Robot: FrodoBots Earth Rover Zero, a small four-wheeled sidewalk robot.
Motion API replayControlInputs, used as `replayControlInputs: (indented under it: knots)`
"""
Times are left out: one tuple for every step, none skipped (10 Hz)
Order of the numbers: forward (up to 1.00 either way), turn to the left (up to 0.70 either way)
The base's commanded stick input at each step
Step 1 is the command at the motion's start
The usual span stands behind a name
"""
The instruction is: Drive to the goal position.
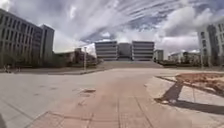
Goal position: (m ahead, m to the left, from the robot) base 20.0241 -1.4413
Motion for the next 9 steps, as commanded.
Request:
replayControlInputs:
  knots:
    - [1.00,0.01]
    - [1.00,0.09]
    - [1.00,-0.26]
    - [1.00,-0.38]
    - [1.00,-0.40]
    - [1.00,-0.06]
    - [1.00,0.08]
    - [1.00,0.07]
    - [1.00,-0.04]
